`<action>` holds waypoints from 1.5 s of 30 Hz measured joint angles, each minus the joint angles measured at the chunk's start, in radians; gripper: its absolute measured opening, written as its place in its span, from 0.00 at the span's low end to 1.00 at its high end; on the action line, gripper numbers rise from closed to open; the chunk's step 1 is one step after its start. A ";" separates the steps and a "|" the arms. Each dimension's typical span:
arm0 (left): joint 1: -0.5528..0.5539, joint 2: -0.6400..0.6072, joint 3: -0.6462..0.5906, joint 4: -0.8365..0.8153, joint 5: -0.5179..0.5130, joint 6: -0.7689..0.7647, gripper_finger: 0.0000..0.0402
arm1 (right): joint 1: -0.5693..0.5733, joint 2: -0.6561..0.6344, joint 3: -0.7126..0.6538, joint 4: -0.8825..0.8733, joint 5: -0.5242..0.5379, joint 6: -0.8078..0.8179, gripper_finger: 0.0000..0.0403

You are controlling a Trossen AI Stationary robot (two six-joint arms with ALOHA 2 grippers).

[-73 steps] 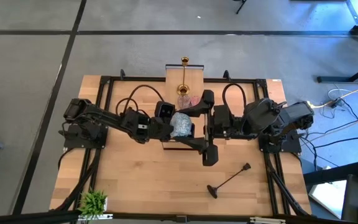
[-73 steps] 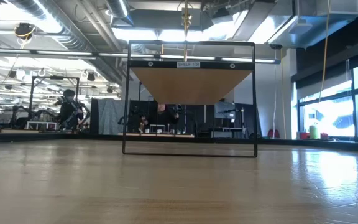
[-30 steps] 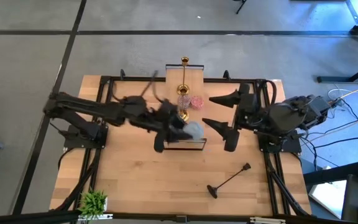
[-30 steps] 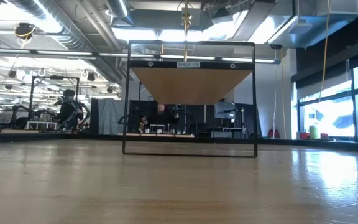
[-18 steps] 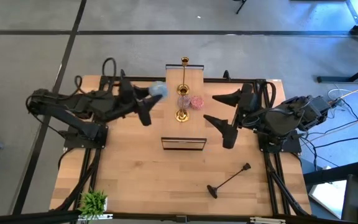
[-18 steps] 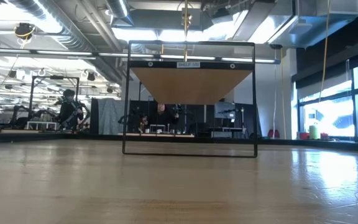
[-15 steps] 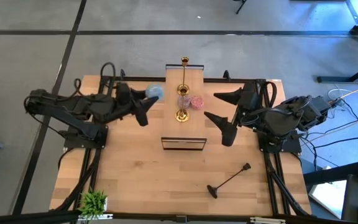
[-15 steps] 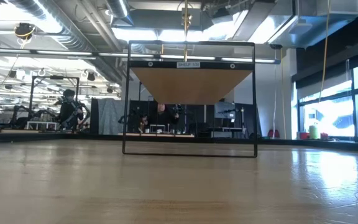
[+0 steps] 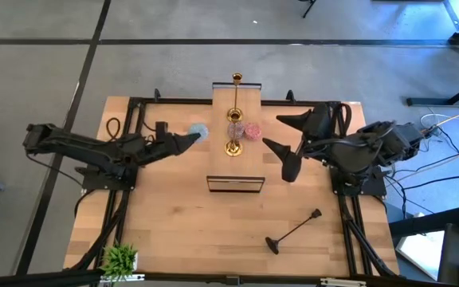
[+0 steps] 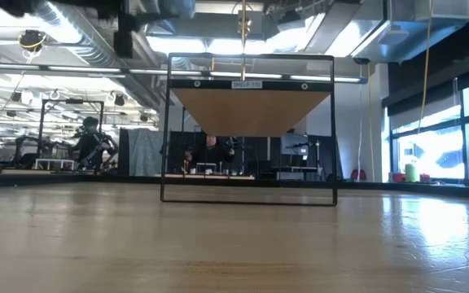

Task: Pick & Place candle stick holders
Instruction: Put the blue scented candle on the shelf

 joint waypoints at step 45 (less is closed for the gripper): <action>0.587 0.438 0.211 -0.348 0.918 -0.173 0.45 | -0.088 0.001 0.000 -0.283 -0.178 0.043 0.71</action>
